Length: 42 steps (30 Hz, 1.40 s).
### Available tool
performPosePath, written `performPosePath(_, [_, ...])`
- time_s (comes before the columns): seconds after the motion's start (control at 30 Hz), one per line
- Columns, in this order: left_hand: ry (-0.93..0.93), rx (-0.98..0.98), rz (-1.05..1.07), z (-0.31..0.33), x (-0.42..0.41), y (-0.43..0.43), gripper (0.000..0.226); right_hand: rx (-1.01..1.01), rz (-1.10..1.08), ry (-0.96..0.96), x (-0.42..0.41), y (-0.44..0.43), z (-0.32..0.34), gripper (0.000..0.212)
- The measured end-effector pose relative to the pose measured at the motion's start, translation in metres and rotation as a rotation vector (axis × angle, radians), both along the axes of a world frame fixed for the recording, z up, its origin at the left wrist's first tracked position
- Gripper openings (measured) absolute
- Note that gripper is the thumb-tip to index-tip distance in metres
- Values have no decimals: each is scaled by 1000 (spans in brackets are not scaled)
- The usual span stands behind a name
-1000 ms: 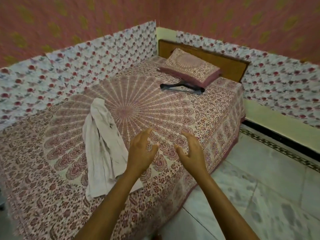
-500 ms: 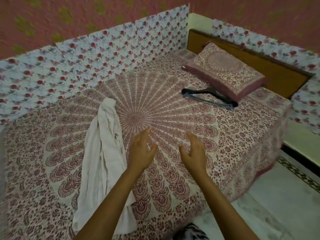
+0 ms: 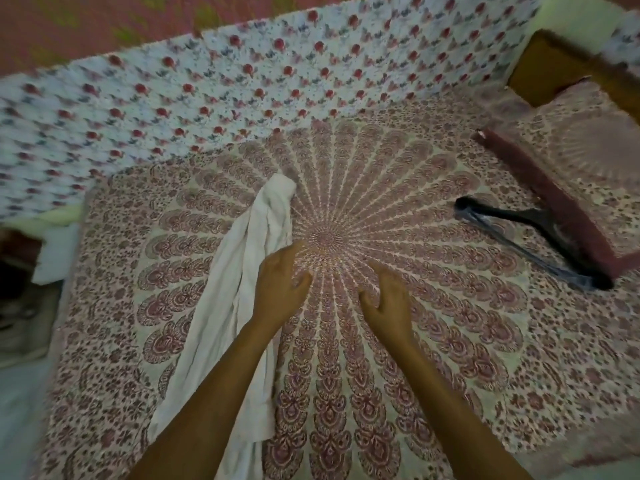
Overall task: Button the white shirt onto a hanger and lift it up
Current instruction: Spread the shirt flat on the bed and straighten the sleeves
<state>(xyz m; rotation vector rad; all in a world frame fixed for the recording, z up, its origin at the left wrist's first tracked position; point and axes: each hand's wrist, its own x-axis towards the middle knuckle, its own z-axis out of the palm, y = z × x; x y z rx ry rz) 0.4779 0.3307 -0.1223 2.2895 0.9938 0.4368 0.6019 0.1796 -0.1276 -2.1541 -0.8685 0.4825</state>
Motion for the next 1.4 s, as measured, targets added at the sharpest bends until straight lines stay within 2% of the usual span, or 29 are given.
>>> performPosePath(0.13, [22, -3, 34, -16, 3, 44, 54, 2, 80, -5, 8, 48, -13, 57])
performPosePath(0.23, [53, -9, 62, -36, 7, 86, 58, 16, 103, 36, 12, 91, -27, 67])
performPosePath(0.3, [65, -5, 69, -55, 10, 118, 56, 5, 120, 46, 15, 121, -43, 59])
performPosePath(0.43, [62, -68, 163, -92, 22, 175, 51, 17, 194, 56, 22, 175, -77, 57])
performPosePath(0.57, [124, -332, 361, -153, 37, 241, 42, -3, 243, 78, 36, 231, -120, 52])
performPosePath(0.63, [204, -432, 446, -180, 40, 263, 47, -17, 256, 76, 41, 250, -137, 53])
performPosePath(0.73, [271, -543, 458, -210, 45, 282, 63, -27, 281, 94, 48, 272, -161, 51])
performPosePath(0.83, [219, -578, 458, -229, 51, 291, 69, -31, 328, 87, 55, 292, -177, 48])
performPosePath(0.97, [44, -576, 440, -230, 62, 292, 54, -13, 271, 287, 59, 316, -181, 36])
performPosePath(1.03, [-65, -635, 379, -225, 69, 287, 50, -11, 165, 411, 60, 332, -183, 30])
performPosePath(1.1, [-89, -653, 219, -218, 76, 277, 50, -8, 40, 561, 61, 348, -186, 25])
performPosePath(1.2, [32, -673, -107, -207, 83, 267, 46, -11, -110, 750, 69, 367, -193, 31])
performPosePath(1.27, [70, -747, -220, -199, 82, 271, 36, -43, -117, 719, 77, 370, -200, 29])
performPosePath(1.33, [-28, -635, -102, -196, 81, 281, 30, -86, -143, 682, 84, 371, -207, 20])
performPosePath(1.4, [-55, -298, 160, -197, 80, 298, 27, -63, -242, 680, 90, 369, -213, 11])
